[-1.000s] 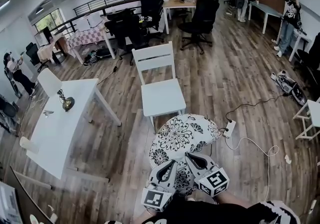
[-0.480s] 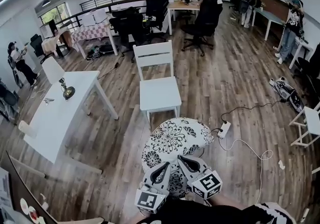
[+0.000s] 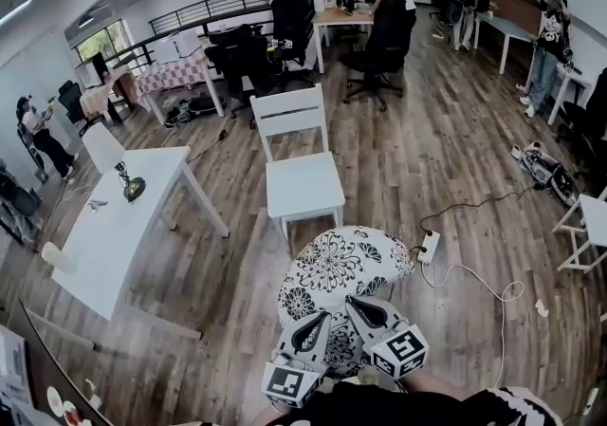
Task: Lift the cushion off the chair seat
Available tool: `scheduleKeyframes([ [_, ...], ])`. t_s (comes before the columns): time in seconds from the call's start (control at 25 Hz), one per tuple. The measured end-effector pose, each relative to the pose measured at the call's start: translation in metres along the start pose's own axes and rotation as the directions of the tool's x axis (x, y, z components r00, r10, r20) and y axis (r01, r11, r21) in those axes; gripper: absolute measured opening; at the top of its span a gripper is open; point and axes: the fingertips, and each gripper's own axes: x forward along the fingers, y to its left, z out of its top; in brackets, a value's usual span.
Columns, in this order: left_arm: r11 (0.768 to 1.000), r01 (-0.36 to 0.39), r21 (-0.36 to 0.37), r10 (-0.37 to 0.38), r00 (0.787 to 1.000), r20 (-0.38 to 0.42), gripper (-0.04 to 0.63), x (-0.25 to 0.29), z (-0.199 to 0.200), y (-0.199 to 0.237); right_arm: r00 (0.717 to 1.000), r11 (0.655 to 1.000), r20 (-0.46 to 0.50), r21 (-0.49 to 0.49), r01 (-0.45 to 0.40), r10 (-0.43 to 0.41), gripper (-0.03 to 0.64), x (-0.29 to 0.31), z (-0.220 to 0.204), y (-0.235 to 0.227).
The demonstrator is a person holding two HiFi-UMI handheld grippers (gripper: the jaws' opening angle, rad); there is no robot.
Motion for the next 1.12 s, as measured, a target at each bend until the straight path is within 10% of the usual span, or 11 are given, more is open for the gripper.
scheduleKeyframes([
  [1.12,0.999,-0.025,-0.024,0.025,1.0,-0.004,0.005,-0.02,0.002,0.01,0.999,0.997,-0.041,-0.067,-0.027,0.024,0.032,0.002,-0.002,0.024],
])
